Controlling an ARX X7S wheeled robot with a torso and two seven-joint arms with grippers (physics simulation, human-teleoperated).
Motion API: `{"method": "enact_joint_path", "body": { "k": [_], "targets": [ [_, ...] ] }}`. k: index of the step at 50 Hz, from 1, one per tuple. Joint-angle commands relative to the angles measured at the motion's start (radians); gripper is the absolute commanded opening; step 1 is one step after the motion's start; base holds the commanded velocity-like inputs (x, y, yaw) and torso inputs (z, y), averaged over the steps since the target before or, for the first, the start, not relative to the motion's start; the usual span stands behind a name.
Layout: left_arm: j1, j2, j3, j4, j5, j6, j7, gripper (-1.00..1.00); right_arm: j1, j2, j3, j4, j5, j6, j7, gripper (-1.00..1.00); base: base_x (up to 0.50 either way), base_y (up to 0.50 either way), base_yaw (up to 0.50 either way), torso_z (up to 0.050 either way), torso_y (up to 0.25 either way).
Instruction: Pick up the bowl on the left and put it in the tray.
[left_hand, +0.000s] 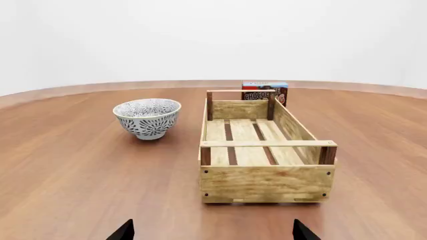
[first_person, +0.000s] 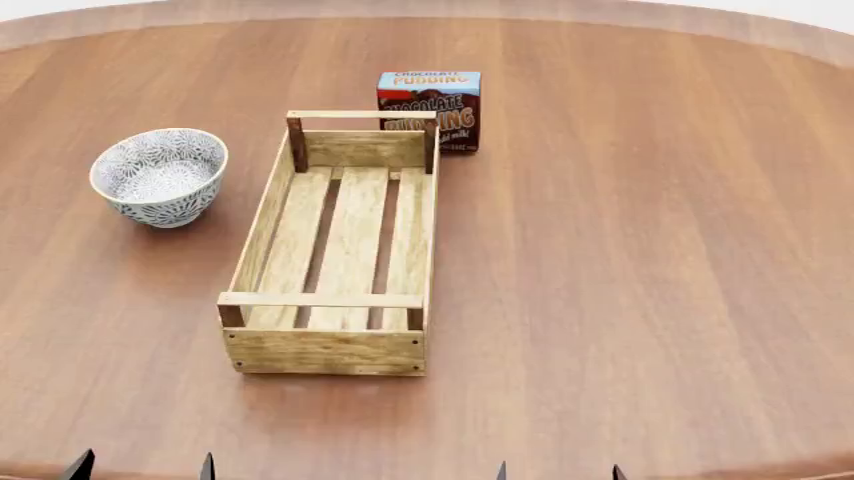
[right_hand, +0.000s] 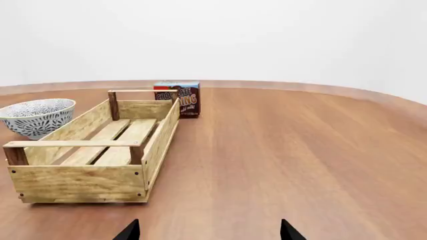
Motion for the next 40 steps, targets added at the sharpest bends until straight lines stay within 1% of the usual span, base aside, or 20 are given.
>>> {"method": "enact_joint_path", "body": {
  "k": [1,4,11,13,14,16,18,19,27,34,40],
  "targets": [
    [0.011,-0.015,0.016,0.032,-0.022,-0.023,-0.019,1.0,0.003,0.017,-0.024,0.017,0.01,-0.018,0.017,1.0,0.0,0.0,0.0,0.0,0.0],
    [0.02,-0.025,0.032,0.049,-0.025,-0.034,-0.045,1.0,0.0,0.03,-0.04,0.01,0.009,-0.01,0.036,1.0,0.0,0.0,0.0,0.0,0.0],
    [-0.003,-0.044,0.062,-0.009,-0.034,0.001,-0.063,1.0,0.012,0.046,-0.05,0.017,0.017,-0.002,0.07,1.0,0.0,0.0,0.0,0.0,0.0],
    [0.002,-0.051,0.072,0.009,-0.046,-0.01,-0.054,1.0,0.009,0.048,-0.054,0.007,0.012,0.009,0.084,1.0,0.0,0.0,0.0,0.0,0.0],
    [0.001,-0.053,0.078,0.012,-0.03,-0.02,-0.068,1.0,0.009,0.05,-0.057,0.004,0.012,0.012,0.089,1.0,0.0,0.0,0.0,0.0,0.0],
    [-0.007,-0.057,0.089,-0.006,-0.029,-0.025,-0.067,1.0,0.014,0.054,-0.06,0.007,0.01,0.016,0.098,1.0,0.0,0.0,0.0,0.0,0.0],
    [-0.007,-0.057,0.089,-0.006,-0.029,-0.025,-0.067,1.0,0.014,0.054,-0.06,0.007,0.01,0.016,0.098,1.0,0.0,0.0,0.0,0.0,0.0],
    [-0.002,-0.013,0.041,-0.002,0.019,-0.023,-0.018,1.0,0.018,0.016,-0.014,0.035,-0.03,-0.008,0.054,1.0,0.0,0.0,0.0,0.0,0.0],
    [-0.004,-0.039,0.07,0.002,-0.009,-0.022,-0.052,1.0,0.007,0.04,-0.045,-0.019,-0.004,0.024,0.083,1.0,0.0,0.0,0.0,0.0,0.0],
    [-0.001,-0.055,0.076,0.059,-0.025,-0.049,-0.075,1.0,0.005,0.055,-0.06,-0.061,0.011,0.038,0.098,1.0,0.0,0.0,0.0,0.0,0.0],
    [0.013,-0.068,0.081,0.152,-0.038,-0.088,-0.089,1.0,-0.005,0.066,-0.072,-0.17,0.022,0.089,0.108,1.0,0.0,0.0,0.0,0.0,0.0]
  ]
}}
